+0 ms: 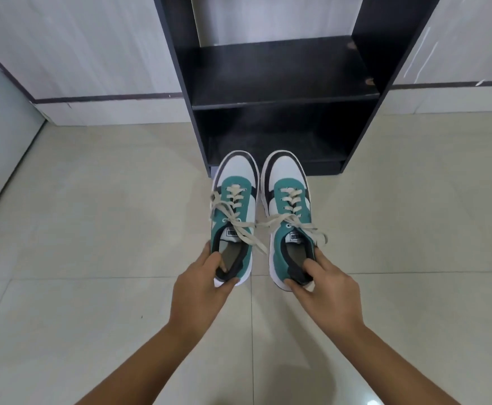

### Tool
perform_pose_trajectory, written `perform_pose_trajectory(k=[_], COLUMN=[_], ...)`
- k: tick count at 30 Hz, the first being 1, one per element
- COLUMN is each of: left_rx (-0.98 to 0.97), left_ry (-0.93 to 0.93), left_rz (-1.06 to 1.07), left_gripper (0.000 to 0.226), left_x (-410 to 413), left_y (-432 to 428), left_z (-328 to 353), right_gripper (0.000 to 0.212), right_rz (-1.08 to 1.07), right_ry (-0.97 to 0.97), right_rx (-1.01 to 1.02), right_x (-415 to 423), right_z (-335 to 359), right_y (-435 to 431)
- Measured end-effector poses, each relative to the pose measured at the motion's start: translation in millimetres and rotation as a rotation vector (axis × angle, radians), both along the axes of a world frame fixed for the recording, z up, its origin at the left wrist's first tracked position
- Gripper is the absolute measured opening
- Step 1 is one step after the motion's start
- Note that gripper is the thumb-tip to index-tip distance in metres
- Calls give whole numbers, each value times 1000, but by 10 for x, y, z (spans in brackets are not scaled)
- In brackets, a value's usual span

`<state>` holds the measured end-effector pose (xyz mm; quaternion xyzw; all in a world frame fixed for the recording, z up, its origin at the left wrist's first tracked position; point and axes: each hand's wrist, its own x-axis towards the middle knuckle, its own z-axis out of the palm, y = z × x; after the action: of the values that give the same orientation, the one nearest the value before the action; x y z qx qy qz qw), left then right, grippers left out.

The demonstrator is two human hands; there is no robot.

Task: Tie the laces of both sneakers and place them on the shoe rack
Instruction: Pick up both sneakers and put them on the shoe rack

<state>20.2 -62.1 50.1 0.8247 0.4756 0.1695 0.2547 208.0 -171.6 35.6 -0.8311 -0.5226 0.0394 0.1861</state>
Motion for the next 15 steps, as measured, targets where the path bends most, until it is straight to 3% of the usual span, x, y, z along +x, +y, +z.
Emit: perform_pose_trajectory(k=[5, 15], left_rx=[73, 56], left_ry=[44, -51], left_rz=[7, 17], left_gripper=[35, 32], left_x=[-11, 231], left_y=[150, 569], left_z=[773, 3122], right_gripper=[26, 21], right_rz=[-4, 9], right_ry=[-9, 9], right_rx=[19, 24], right_x=[17, 267], right_z=[815, 3205], right_y=[135, 547])
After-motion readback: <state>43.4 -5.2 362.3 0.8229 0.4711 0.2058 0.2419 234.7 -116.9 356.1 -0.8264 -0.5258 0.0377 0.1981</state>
